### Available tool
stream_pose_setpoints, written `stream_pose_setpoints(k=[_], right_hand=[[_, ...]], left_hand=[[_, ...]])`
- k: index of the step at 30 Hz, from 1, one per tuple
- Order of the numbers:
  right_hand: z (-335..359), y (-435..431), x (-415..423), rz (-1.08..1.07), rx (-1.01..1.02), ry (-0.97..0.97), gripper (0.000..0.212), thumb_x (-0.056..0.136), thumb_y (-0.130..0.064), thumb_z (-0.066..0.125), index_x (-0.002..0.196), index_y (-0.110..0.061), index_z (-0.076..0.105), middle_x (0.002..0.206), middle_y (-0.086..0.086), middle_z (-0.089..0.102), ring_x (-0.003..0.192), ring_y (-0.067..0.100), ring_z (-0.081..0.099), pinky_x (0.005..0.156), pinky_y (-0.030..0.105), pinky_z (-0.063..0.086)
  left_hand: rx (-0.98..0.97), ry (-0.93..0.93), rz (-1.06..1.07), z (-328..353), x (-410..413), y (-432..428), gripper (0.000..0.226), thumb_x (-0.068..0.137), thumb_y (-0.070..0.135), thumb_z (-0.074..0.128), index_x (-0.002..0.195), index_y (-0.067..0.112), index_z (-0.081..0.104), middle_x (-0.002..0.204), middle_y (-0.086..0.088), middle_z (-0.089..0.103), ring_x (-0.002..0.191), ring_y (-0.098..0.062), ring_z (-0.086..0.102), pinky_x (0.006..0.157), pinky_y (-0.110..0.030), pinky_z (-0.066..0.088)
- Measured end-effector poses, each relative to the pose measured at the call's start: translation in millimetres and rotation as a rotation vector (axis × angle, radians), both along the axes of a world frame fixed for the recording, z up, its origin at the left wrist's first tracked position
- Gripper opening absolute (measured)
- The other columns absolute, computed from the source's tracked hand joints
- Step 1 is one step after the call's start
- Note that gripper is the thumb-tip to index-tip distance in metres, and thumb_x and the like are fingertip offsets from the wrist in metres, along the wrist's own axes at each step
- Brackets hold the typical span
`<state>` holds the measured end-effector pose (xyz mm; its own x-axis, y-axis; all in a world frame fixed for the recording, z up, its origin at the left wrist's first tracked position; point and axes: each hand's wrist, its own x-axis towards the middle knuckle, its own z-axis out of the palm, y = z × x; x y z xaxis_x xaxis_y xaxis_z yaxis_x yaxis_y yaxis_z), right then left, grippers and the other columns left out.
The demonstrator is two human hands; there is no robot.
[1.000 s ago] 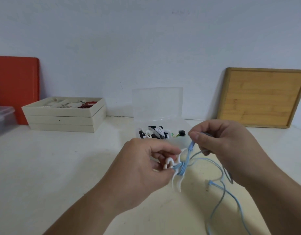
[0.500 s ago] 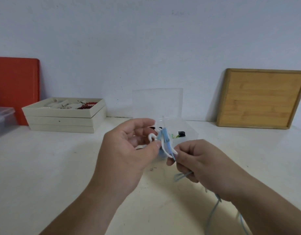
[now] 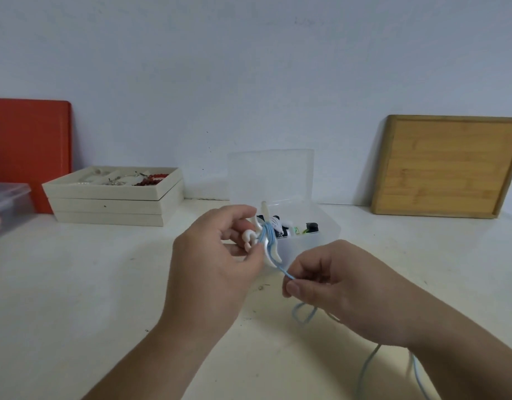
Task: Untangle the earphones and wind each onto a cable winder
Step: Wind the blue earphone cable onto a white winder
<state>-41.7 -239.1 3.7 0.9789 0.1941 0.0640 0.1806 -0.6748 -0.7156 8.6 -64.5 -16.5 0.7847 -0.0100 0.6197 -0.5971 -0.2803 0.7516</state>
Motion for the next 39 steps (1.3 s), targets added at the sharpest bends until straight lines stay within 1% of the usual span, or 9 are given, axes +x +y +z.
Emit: stream_pose_setpoints(k=[4,8,15,19,23,26,30,33,39], right_hand=[[8,-1,-4,-0.024,-0.136,-0.036,0.018,0.095,-0.022,0.062,0.079,-0.029,0.067,0.051,-0.034,0.054,0.043,0.001,0.048,0.049,0.012,0.035],[10,3,-8,0.021,-0.089,-0.036,0.022,0.094,-0.017,0.062,0.078,-0.028,0.072,0.071,-0.016,0.069,0.051,-0.003,0.052,0.055,0.009,0.038],[11,-10,-6,-0.037,0.049,-0.163,0.02,0.092,-0.022,0.066,0.074,-0.022,0.074,0.065,0.006,0.061,0.049,0.004,0.044,0.049,0.016,0.036],[9,-13,-4,-0.053,0.054,-0.253,0.02,0.089,-0.024,0.071,0.069,-0.022,0.071,0.06,-0.005,0.062,0.055,0.013,0.053,0.056,0.023,0.042],[7,-14,-1,-0.008,0.211,-0.174,0.015,0.081,-0.031,0.064,0.074,-0.02,0.071,0.069,0.017,0.06,0.06,0.033,0.047,0.058,0.046,0.039],[6,-15,1,-0.059,0.214,-0.193,0.015,0.086,-0.029,0.068,0.076,-0.019,0.071,0.072,0.017,0.063,0.062,0.033,0.052,0.064,0.053,0.046],[6,-22,4,-0.208,0.122,-0.327,0.017,0.086,-0.026,0.072,0.07,-0.024,0.07,0.063,0.007,0.062,0.053,0.009,0.047,0.052,0.026,0.041],[7,-22,6,-0.26,0.184,-0.348,0.02,0.083,-0.025,0.077,0.065,-0.024,0.068,0.055,-0.001,0.058,0.05,0.007,0.044,0.049,0.016,0.036],[3,-28,10,-0.256,0.224,-0.263,0.013,0.09,-0.026,0.069,0.078,-0.028,0.072,0.064,0.003,0.066,0.065,0.027,0.061,0.063,0.032,0.048]], left_hand=[[0.209,-0.179,0.033,-1,-1,0,0.04,0.071,-0.003,0.076,0.101,0.025,0.072,0.088,0.01,0.063,0.076,-0.012,0.064,0.069,-0.027,0.058],[0.267,-0.228,0.049,-2,-3,-2,0.041,0.071,-0.002,0.076,0.104,0.021,0.072,0.089,0.011,0.061,0.077,-0.01,0.062,0.069,-0.025,0.056],[0.313,-0.226,-0.033,-1,-4,-1,0.04,0.073,0.0,0.075,0.106,0.023,0.072,0.088,0.013,0.06,0.078,-0.01,0.063,0.069,-0.029,0.057],[0.423,-0.265,-0.11,-1,-7,-3,0.037,0.073,0.004,0.067,0.105,0.022,0.071,0.089,0.015,0.059,0.078,-0.006,0.059,0.069,-0.028,0.054],[0.479,-0.235,-0.158,-3,-6,-4,0.036,0.072,0.006,0.063,0.101,0.024,0.07,0.086,0.012,0.059,0.075,-0.009,0.058,0.065,-0.033,0.053],[0.44,-0.141,-0.235,-4,-7,-4,0.036,0.073,0.009,0.063,0.103,0.028,0.071,0.085,0.01,0.061,0.077,-0.013,0.061,0.067,-0.034,0.055],[0.241,0.108,-0.376,-2,-11,-4,0.039,0.076,0.0,0.072,0.103,0.028,0.074,0.083,0.009,0.067,0.075,-0.012,0.066,0.073,-0.034,0.059],[0.128,0.245,-0.468,0,-11,-5,0.041,0.076,-0.009,0.073,0.102,0.022,0.075,0.082,0.003,0.069,0.073,-0.014,0.066,0.074,-0.033,0.061],[0.019,0.343,-0.56,2,-10,-5,0.04,0.075,-0.014,0.072,0.102,0.015,0.075,0.082,0.0,0.071,0.077,-0.018,0.067,0.071,-0.03,0.06]])
